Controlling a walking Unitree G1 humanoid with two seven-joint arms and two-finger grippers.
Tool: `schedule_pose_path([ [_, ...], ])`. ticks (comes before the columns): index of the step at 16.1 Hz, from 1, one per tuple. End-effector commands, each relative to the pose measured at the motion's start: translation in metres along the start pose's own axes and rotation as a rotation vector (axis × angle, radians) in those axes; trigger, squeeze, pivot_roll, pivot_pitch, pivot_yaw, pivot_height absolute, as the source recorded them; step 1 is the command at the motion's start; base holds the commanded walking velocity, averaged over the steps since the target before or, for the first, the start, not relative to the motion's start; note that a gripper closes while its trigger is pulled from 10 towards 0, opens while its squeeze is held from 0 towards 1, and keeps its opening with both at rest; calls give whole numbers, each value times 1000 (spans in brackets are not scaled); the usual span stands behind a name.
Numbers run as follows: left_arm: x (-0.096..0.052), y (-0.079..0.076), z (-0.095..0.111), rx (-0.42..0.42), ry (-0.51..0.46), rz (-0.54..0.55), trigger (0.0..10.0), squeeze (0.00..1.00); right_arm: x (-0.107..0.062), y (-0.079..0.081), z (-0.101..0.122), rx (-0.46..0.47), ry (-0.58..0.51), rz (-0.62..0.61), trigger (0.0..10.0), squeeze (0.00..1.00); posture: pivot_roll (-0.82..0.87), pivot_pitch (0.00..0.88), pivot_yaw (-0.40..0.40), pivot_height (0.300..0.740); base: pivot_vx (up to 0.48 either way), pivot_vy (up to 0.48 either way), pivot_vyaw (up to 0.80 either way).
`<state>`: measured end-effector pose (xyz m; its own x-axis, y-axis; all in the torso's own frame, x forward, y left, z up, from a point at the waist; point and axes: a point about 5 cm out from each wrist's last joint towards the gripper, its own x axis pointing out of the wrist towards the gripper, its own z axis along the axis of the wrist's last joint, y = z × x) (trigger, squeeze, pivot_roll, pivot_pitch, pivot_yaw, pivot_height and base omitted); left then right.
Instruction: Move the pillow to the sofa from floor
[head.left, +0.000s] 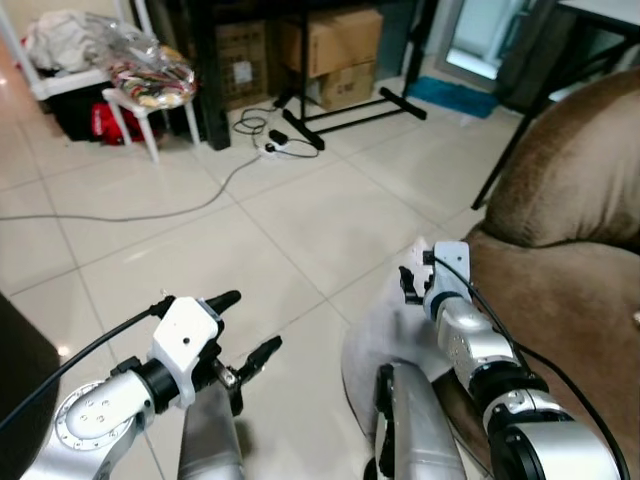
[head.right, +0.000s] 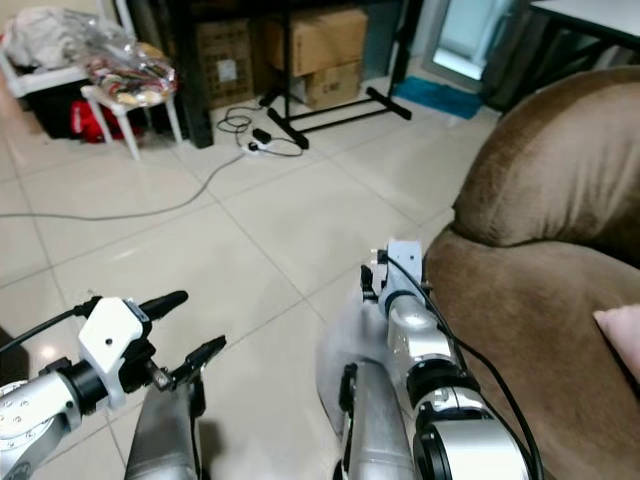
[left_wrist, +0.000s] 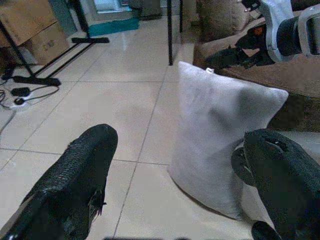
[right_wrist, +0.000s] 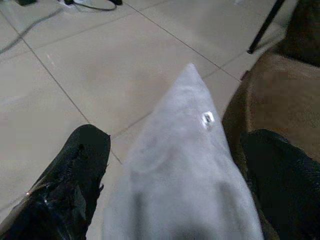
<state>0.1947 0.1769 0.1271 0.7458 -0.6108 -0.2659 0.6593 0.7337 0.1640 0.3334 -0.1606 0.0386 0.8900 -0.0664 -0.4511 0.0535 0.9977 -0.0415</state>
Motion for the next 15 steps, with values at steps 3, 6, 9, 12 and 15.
schedule_pose_path([
  [3, -17, -11, 11, -12, 13, -37, 10000, 55, 3, -9, 1, -53, 42, -51, 10000, 1000, 69, 144, -74, 497, 0, 0, 0],
  [6, -28, -14, 15, -16, 28, -40, 10000, 55, 3, -8, -6, -82, 83, -53, 10000, 671, 96, 183, -74, 497, 0, 0, 0],
  [9, -42, -28, 22, -34, 53, -54, 10000, 55, 0, -14, -21, -155, 131, -109, 10000, 0, 107, 214, -61, 497, 0, 0, 0],
  [12, -52, -37, 25, -53, 70, -61, 10000, 55, -1, -24, -24, -207, 135, -187, 10000, 0, 116, 248, -62, 497, 0, 0, 0],
  [15, -59, -45, 27, -76, 91, -69, 10000, 55, -2, -30, -28, -308, 171, -212, 4510, 0, 116, 248, -69, 497, 0, 0, 0],
])
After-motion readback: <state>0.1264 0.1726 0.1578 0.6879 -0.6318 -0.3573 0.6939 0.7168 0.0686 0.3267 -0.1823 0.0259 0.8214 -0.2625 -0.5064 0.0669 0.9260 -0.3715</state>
